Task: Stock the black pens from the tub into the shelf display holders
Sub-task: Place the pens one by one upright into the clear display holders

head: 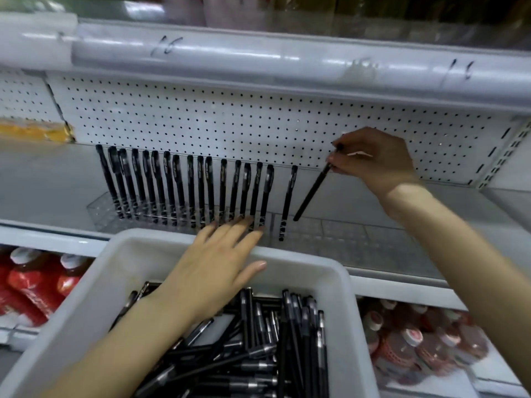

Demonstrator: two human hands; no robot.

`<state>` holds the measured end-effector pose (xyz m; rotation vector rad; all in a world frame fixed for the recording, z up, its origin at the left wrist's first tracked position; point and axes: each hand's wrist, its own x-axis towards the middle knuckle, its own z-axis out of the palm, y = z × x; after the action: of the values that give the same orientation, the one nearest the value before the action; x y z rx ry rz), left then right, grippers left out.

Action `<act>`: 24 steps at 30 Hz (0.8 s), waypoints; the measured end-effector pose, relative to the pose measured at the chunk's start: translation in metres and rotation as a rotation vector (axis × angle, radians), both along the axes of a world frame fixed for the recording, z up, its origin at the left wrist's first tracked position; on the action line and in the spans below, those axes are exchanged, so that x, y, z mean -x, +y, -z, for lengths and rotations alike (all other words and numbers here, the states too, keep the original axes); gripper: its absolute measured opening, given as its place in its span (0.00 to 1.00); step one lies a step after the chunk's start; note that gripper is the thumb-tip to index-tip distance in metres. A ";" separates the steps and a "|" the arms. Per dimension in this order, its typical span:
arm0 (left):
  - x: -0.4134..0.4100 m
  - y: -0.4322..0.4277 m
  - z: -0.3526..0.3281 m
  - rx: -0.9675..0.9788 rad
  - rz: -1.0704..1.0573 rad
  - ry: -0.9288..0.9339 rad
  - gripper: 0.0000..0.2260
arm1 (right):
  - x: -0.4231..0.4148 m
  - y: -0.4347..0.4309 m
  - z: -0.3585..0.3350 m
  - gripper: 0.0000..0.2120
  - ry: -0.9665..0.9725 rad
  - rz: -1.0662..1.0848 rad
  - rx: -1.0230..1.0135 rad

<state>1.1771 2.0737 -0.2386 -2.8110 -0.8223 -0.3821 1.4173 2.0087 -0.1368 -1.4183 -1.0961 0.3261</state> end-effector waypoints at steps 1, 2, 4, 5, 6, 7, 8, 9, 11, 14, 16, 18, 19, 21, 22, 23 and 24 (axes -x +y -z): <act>0.000 0.000 0.001 0.000 0.001 -0.006 0.25 | 0.000 0.002 0.001 0.10 -0.021 -0.007 0.023; 0.000 0.000 0.002 -0.002 0.001 -0.014 0.25 | 0.000 0.003 0.003 0.10 -0.040 -0.016 0.047; 0.000 0.001 0.004 -0.006 0.007 -0.023 0.26 | 0.002 0.007 0.005 0.10 -0.076 -0.041 0.087; 0.000 0.000 0.004 -0.009 0.011 -0.023 0.25 | 0.004 0.008 0.007 0.09 -0.101 -0.054 0.105; 0.000 0.000 0.004 -0.014 0.014 -0.025 0.25 | 0.005 0.010 0.008 0.09 -0.132 -0.061 0.123; -0.001 0.001 0.005 -0.023 0.014 -0.028 0.25 | 0.006 0.012 0.010 0.09 -0.161 -0.063 0.138; -0.001 0.000 0.005 -0.031 0.011 -0.029 0.25 | 0.007 0.013 0.012 0.10 -0.178 -0.065 0.148; -0.001 0.000 0.005 -0.038 0.008 -0.028 0.25 | 0.007 0.015 0.013 0.10 -0.186 -0.066 0.156; -0.001 0.000 0.005 -0.046 0.009 -0.029 0.25 | 0.007 0.017 0.015 0.11 -0.188 -0.076 0.165; 0.000 0.000 0.005 -0.056 0.006 -0.034 0.25 | 0.007 0.019 0.016 0.11 -0.213 -0.087 0.167; 0.000 0.000 0.005 -0.063 0.010 -0.041 0.24 | 0.008 0.020 0.016 0.11 -0.232 -0.094 0.176; 0.000 0.000 0.005 -0.079 0.011 -0.039 0.24 | 0.008 0.020 0.015 0.11 -0.255 -0.096 0.187; 0.000 0.000 0.005 -0.089 0.007 -0.036 0.24 | 0.007 0.021 0.014 0.11 -0.269 -0.095 0.191; -0.001 0.001 0.005 -0.097 0.001 -0.034 0.24 | 0.007 0.021 0.013 0.12 -0.293 -0.095 0.201; -0.001 0.001 0.005 -0.093 0.003 -0.035 0.24 | 0.008 0.022 0.012 0.12 -0.299 -0.099 0.204; 0.000 0.001 0.005 -0.086 0.007 -0.035 0.24 | 0.008 0.022 0.012 0.12 -0.303 -0.103 0.207; 0.000 0.001 0.005 -0.078 0.010 -0.032 0.24 | 0.008 0.022 0.011 0.12 -0.307 -0.106 0.207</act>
<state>1.1774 2.0749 -0.2437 -2.7447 -0.7822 -0.4522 1.4095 2.0311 -0.1482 -1.6342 -1.4239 0.3110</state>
